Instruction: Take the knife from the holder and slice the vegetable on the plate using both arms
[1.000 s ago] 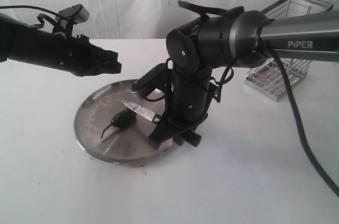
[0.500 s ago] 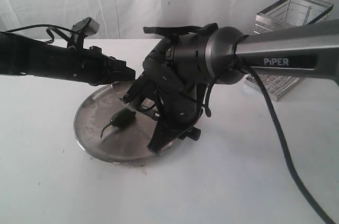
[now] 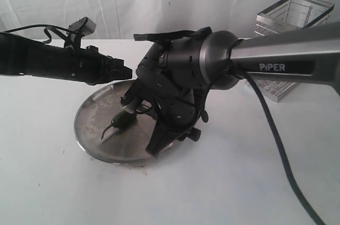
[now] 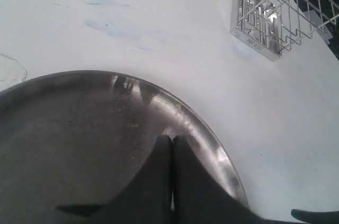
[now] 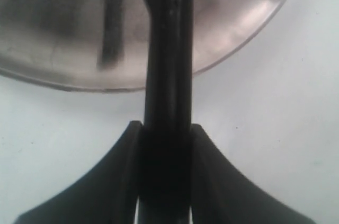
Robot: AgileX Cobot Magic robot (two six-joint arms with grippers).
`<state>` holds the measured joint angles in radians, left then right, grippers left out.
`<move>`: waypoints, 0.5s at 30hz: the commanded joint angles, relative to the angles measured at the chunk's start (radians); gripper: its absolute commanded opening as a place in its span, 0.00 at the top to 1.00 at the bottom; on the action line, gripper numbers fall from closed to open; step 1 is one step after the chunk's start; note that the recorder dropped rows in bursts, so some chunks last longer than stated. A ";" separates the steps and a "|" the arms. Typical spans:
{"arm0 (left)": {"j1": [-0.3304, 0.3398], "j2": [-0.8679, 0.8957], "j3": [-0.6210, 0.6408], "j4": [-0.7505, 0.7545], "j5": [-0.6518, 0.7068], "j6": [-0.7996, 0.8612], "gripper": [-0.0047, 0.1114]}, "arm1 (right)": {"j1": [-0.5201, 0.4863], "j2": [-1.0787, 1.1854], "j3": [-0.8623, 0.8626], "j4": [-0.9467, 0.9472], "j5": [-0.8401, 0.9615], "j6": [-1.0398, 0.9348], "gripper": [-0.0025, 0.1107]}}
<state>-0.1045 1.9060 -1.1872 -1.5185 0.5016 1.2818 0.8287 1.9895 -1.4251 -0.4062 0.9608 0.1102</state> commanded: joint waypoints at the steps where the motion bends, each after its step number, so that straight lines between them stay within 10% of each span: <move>1: 0.003 -0.010 0.000 0.023 0.015 0.001 0.96 | 0.030 -0.005 -0.001 -0.028 0.006 0.016 0.98; 15: 0.003 -0.048 0.000 0.185 0.036 -0.018 0.96 | 0.049 -0.038 0.008 -0.073 0.071 0.058 0.98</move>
<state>-0.1045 1.8975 -1.1872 -1.4067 0.5141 1.2818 0.8731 1.9873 -1.4233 -0.5053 1.0153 0.1923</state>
